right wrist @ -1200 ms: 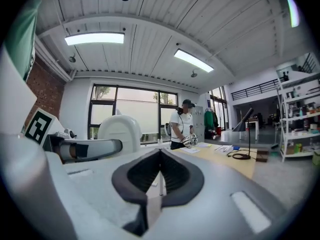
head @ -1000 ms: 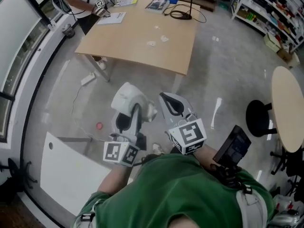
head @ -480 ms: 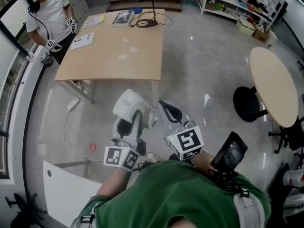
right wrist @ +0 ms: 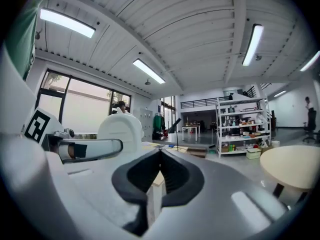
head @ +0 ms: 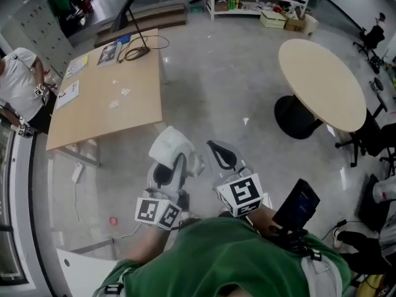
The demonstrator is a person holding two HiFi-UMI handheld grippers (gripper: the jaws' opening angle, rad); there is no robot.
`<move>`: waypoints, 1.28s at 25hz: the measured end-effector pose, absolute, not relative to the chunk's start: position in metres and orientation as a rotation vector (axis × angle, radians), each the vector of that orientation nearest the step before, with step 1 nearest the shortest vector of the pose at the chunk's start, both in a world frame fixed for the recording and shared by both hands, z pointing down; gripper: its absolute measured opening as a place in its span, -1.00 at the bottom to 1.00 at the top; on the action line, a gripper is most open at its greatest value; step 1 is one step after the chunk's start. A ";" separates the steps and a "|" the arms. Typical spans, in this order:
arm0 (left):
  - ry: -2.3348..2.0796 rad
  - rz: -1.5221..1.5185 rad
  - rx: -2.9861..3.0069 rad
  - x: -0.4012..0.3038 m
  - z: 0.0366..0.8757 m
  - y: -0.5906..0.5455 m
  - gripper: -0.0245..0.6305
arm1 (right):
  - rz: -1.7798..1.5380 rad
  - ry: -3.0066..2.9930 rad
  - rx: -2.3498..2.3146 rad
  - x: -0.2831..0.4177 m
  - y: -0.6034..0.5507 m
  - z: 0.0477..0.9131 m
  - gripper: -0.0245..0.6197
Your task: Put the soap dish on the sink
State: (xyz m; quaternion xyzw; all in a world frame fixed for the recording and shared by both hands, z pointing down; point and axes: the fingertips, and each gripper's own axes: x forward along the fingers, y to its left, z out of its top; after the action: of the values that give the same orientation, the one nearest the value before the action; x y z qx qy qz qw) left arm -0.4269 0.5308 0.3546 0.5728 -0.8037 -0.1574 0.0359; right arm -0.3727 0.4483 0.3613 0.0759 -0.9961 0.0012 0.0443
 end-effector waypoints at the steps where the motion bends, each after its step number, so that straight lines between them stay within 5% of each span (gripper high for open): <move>1: -2.448 -0.480 1.782 -0.420 0.355 0.519 -0.43 | 0.005 -3.040 0.262 -0.364 0.438 0.362 -0.91; 32: -1.871 -0.442 2.361 -0.225 0.351 0.276 -0.43 | 0.009 -2.903 1.078 -0.134 0.235 0.357 -0.91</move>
State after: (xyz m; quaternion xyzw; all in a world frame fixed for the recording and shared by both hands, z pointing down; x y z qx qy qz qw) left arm -0.2252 0.2759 0.3514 0.7745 -0.6138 -0.1449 0.0486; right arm -0.1340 0.2347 0.3574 0.3482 -0.9372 0.0028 0.0224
